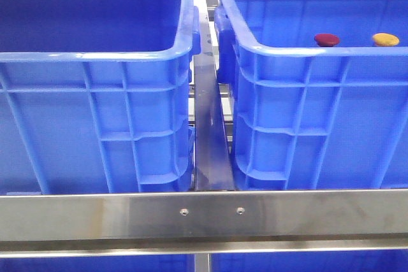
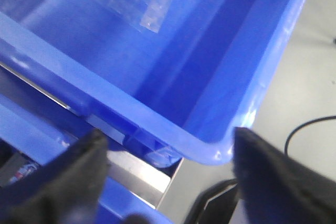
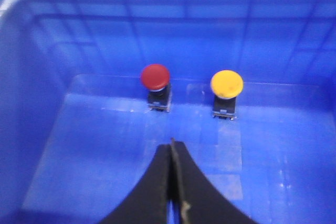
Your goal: Pick red and yellow buttons and place in box
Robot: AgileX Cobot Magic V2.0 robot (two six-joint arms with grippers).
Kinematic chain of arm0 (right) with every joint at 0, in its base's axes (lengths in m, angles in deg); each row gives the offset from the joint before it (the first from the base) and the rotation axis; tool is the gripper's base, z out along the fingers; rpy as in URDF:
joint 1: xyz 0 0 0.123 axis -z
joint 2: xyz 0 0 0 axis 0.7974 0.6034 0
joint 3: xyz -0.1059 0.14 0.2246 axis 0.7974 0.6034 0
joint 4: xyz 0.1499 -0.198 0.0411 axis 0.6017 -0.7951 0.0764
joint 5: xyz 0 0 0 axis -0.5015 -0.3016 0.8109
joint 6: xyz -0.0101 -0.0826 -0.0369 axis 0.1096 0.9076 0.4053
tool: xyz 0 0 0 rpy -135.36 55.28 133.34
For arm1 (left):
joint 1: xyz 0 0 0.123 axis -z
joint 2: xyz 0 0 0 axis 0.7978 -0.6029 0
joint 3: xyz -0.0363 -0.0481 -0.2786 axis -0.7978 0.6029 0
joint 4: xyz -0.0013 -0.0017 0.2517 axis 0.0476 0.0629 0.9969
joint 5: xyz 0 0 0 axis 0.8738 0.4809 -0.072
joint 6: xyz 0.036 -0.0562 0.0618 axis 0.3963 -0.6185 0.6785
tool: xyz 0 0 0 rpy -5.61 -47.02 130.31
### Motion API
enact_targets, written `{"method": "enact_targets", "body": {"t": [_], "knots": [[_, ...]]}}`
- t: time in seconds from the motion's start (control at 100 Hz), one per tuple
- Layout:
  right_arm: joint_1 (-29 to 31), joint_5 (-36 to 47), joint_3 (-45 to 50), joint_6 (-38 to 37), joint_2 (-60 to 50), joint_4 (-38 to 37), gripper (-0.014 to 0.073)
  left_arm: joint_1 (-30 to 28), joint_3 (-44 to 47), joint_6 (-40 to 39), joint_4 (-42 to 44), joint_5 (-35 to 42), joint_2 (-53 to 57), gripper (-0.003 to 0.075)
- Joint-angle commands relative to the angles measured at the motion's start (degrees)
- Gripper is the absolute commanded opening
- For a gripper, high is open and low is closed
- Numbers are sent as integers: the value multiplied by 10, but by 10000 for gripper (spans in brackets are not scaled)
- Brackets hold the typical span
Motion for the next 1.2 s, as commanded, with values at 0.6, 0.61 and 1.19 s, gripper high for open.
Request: {"method": "enact_targets", "body": {"t": [0.6,0.61,1.19], "knots": [[4,5,204,6,-426,11,-68,5,59,-1,-19,128,90,-20],[4,4,204,6,-426,11,-68,5,63,-1,-19,131,96,-20],[4,-22,204,6,-429,11,-68,5,326,-1,-18,284,362,-20]]}}
